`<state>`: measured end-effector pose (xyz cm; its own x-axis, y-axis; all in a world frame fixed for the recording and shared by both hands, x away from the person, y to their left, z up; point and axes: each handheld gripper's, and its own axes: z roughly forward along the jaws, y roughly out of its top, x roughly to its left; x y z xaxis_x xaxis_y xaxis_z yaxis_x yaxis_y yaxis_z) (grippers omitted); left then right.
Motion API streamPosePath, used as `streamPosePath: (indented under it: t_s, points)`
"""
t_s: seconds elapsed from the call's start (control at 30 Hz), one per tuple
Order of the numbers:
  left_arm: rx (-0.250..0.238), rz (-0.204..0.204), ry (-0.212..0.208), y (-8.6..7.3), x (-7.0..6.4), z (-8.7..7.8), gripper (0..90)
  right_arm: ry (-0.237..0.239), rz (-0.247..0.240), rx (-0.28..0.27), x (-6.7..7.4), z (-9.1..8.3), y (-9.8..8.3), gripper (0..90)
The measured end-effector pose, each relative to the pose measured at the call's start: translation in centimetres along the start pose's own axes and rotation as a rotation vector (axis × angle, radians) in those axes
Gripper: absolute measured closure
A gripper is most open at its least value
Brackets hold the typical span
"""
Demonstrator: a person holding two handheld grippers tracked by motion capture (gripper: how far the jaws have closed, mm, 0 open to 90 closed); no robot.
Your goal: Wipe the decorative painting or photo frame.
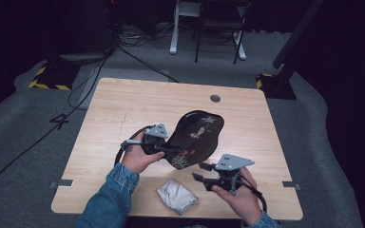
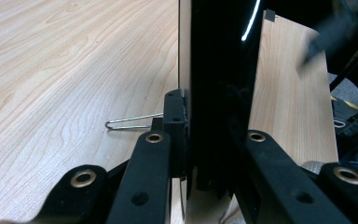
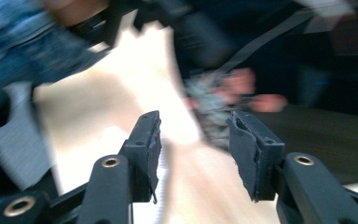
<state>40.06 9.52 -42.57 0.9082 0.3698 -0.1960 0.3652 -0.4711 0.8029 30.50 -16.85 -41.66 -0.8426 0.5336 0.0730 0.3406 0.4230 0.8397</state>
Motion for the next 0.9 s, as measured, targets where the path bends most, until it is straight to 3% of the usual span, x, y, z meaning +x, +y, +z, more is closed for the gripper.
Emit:
streamPosePath:
  t_s: [0.1, 0.17, 0.3, 0.37, 0.43, 0.53, 0.7, 0.8, 0.9]
  points:
    - [0.000, -0.001, 0.002, -0.1, 0.0, 0.0, 80.2, 0.095, -0.041, 0.094, 2.1, 1.9, 0.1, 56.7]
    - [-0.001, -0.003, 0.003, -0.1, -0.1, 0.0, 80.3, 0.133, -0.059, 0.153, 3.1, 3.1, -0.1, 55.2]
    - [-0.002, -0.004, 0.006, -0.2, -0.1, 0.0, 80.2, 0.158, -0.098, 0.244, 4.6, 5.2, -0.7, 47.8]
    - [-0.002, -0.006, 0.006, -0.2, -0.2, 0.0, 80.2, 0.169, -0.087, 0.283, 5.2, 6.1, -1.0, 42.2]
    - [-0.002, -0.007, 0.008, -0.2, -0.2, 0.0, 80.2, 0.164, -0.093, 0.306, 5.5, 6.7, -1.2, 38.8]
    - [0.000, -0.007, 0.007, -0.1, -0.2, 0.0, 80.2, 0.122, -0.141, 0.346, 5.9, 7.7, -1.7, 34.2]
    - [-0.001, -0.010, 0.009, -0.2, -0.2, 0.0, 80.2, 0.087, -0.171, 0.373, 5.9, 8.7, -2.3, 31.4]
    - [-0.002, -0.011, 0.008, -0.2, -0.2, 0.0, 80.2, 0.080, -0.170, 0.376, 5.7, 9.2, -2.6, 33.4]
    - [0.002, -0.012, 0.006, -0.1, -0.2, 0.0, 80.2, 0.065, -0.168, 0.380, 5.5, 9.2, -2.5, 43.4]
